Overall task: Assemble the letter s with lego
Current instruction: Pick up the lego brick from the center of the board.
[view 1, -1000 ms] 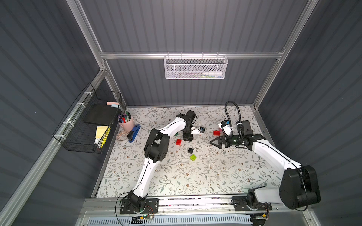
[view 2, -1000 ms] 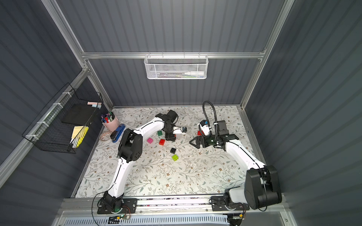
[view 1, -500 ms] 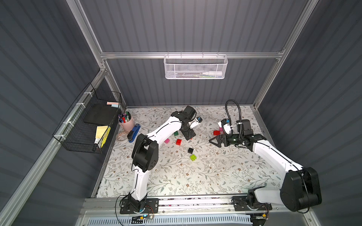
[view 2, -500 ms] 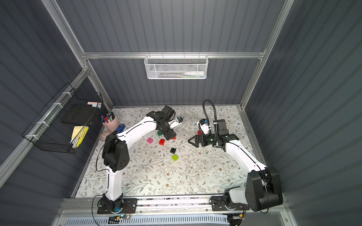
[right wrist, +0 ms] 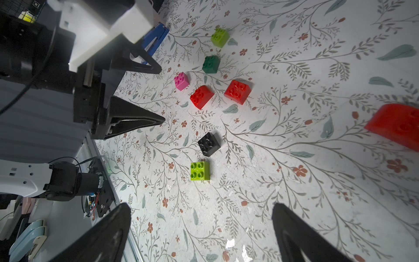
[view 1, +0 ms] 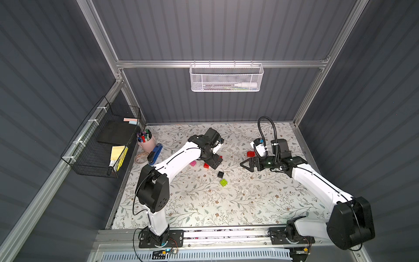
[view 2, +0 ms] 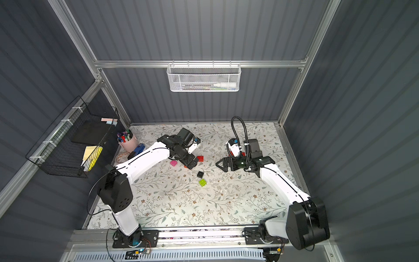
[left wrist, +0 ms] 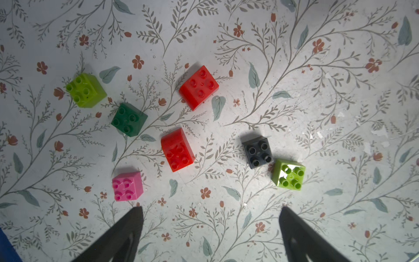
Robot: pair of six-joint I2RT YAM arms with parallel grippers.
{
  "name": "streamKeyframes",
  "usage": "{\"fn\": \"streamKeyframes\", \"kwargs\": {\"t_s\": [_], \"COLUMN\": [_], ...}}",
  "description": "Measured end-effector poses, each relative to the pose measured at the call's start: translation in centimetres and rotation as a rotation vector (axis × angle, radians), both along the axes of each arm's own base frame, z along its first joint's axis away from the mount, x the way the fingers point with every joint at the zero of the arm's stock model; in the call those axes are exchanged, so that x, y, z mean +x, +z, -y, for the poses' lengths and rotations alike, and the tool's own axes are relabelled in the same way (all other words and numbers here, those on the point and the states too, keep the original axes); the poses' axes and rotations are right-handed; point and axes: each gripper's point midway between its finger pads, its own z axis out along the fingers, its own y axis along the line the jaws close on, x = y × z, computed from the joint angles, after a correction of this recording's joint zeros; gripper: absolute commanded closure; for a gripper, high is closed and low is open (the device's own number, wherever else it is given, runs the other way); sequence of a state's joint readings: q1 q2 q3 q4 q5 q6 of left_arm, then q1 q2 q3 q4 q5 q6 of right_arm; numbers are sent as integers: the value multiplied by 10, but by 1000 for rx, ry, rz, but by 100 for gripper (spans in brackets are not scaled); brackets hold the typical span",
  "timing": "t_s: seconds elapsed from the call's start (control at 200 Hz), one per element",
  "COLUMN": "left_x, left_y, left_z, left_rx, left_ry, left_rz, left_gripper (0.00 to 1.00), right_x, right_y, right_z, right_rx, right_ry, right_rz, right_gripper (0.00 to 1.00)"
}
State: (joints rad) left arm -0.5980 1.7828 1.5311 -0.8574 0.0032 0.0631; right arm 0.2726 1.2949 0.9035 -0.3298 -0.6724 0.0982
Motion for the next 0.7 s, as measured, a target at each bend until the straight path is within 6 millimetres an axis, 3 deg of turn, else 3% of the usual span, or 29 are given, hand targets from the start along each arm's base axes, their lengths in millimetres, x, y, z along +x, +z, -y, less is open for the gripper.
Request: {"fn": "streamKeyframes", "kwargs": {"t_s": [0.17,0.45,0.7], "left_x": [-19,-29,-28], "left_y": [-20,-48,-90], "left_z": [17,48,51], "left_rx": [-14,-2,69], "left_ry": [50,124,187], "left_rz": [-50,-59,-91], "left_gripper": [11,21,36], "right_x": [0,-8,-8], "right_y": [-3,-29,-34], "right_z": [4,14,18], "right_rx": [-18,-68,-83], "right_ry": [-22,-66,-87], "right_rz": [1,-70,-88], "right_gripper": [1,1,1]}}
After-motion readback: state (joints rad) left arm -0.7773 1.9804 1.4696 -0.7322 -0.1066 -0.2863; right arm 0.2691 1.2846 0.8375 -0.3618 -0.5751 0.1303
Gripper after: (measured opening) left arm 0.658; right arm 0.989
